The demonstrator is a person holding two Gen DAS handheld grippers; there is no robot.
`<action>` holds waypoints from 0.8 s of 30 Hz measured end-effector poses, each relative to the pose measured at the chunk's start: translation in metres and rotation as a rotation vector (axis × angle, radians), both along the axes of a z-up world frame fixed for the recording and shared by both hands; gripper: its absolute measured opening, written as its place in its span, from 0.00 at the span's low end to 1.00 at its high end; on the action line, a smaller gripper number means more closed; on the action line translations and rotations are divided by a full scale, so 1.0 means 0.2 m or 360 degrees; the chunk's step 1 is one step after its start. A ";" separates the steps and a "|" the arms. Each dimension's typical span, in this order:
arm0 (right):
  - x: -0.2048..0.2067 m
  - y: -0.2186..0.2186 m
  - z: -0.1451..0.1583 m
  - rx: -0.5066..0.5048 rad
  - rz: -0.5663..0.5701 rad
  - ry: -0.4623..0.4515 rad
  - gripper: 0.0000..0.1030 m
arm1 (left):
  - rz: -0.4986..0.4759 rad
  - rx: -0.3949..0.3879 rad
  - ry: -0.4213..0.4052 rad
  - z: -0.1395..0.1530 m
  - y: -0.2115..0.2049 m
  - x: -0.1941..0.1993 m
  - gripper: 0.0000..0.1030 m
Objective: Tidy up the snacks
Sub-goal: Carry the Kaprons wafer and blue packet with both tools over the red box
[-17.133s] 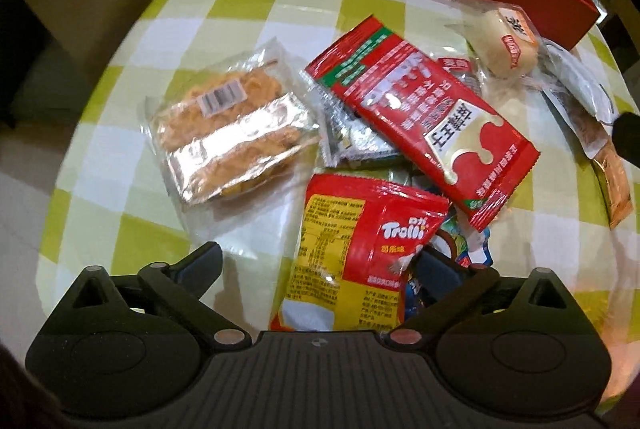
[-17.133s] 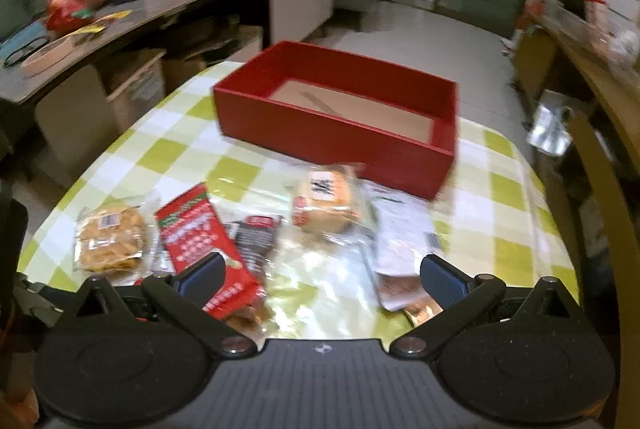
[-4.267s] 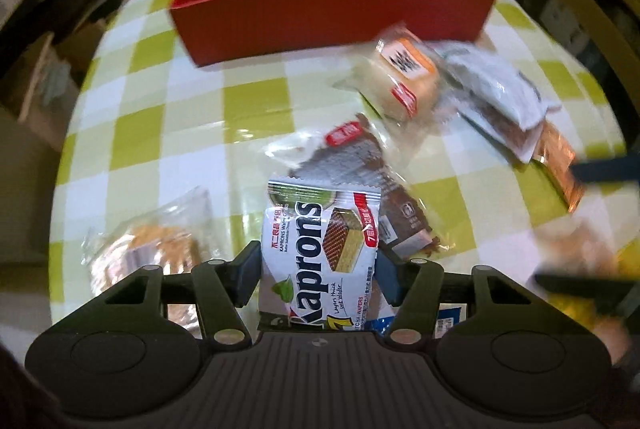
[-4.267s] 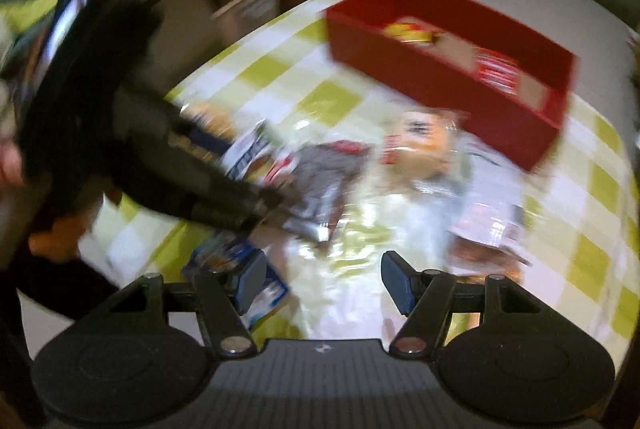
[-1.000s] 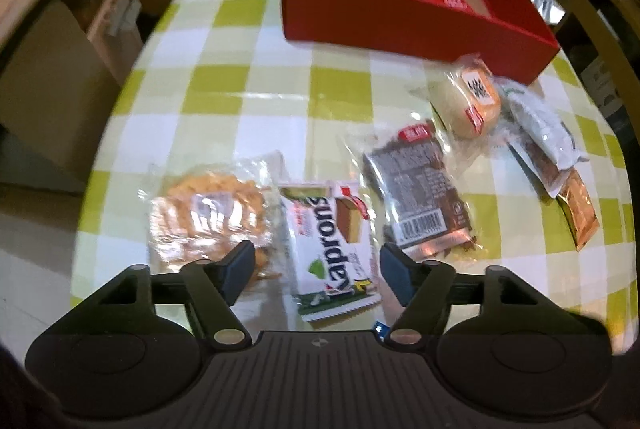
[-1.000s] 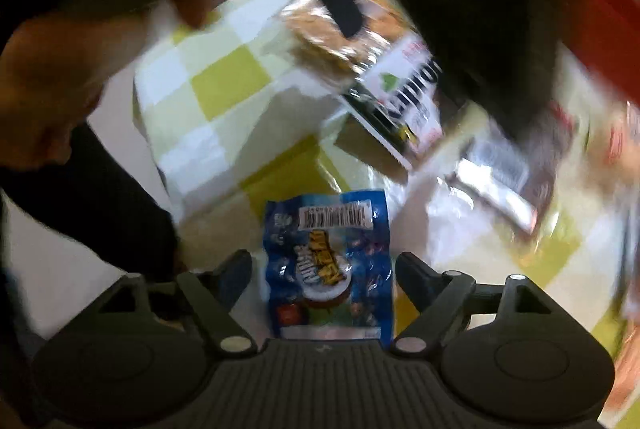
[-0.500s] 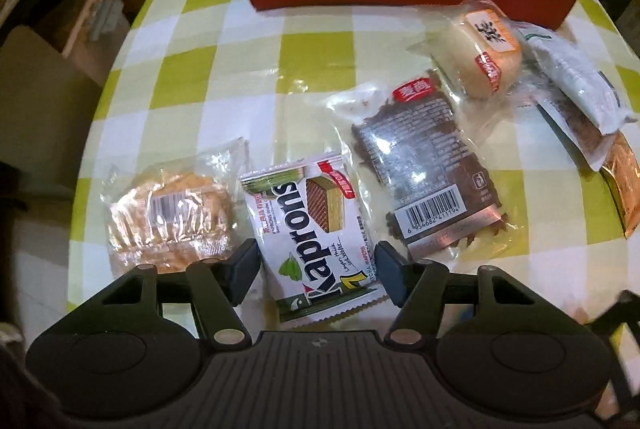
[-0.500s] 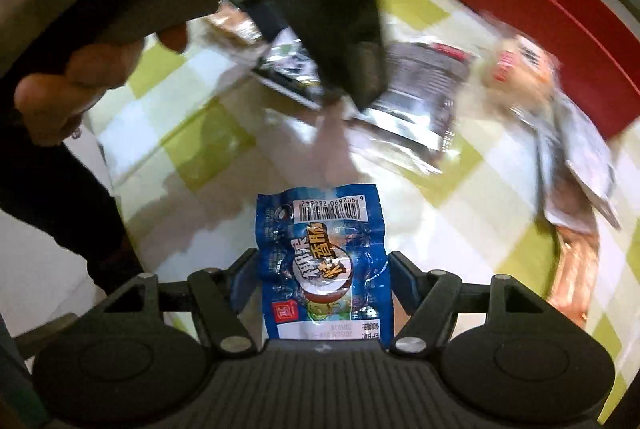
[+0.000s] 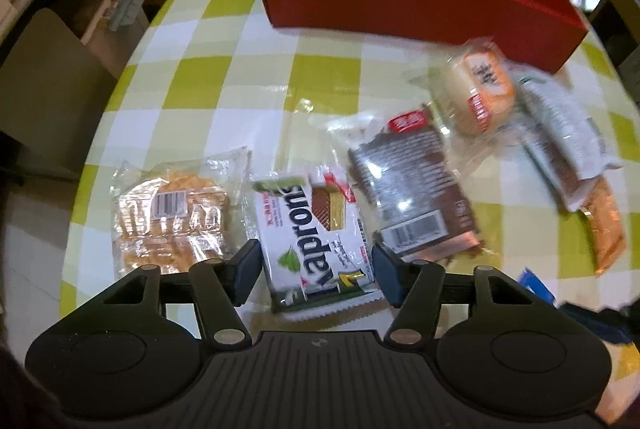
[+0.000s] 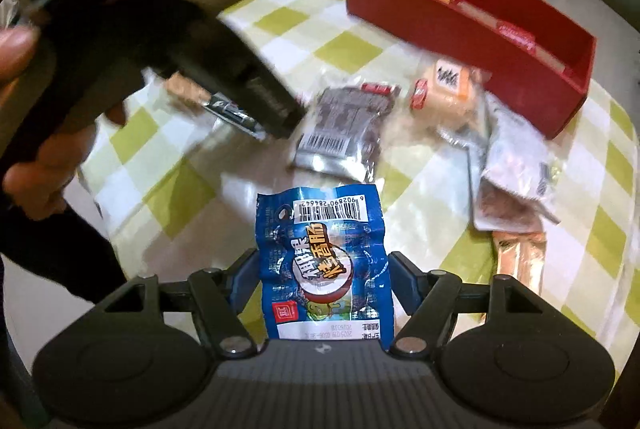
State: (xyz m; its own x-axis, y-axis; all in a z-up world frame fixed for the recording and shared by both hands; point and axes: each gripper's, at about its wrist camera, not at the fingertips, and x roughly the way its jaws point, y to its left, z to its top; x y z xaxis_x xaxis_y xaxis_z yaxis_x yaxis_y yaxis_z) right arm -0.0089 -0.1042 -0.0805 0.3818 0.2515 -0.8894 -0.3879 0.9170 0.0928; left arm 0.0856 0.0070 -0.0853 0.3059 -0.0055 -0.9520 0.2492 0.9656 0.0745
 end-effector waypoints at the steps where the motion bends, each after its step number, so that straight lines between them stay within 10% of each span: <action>1: 0.01 -0.01 0.01 0.0007 -0.0008 -0.0012 0.76 | 0.0004 -0.0027 -0.0009 0.02 0.01 -0.02 0.64; 24: 0.23 -0.22 0.26 0.0085 -0.0323 -0.0280 0.76 | -0.0008 -0.0265 -0.0234 0.28 -0.03 -0.03 0.64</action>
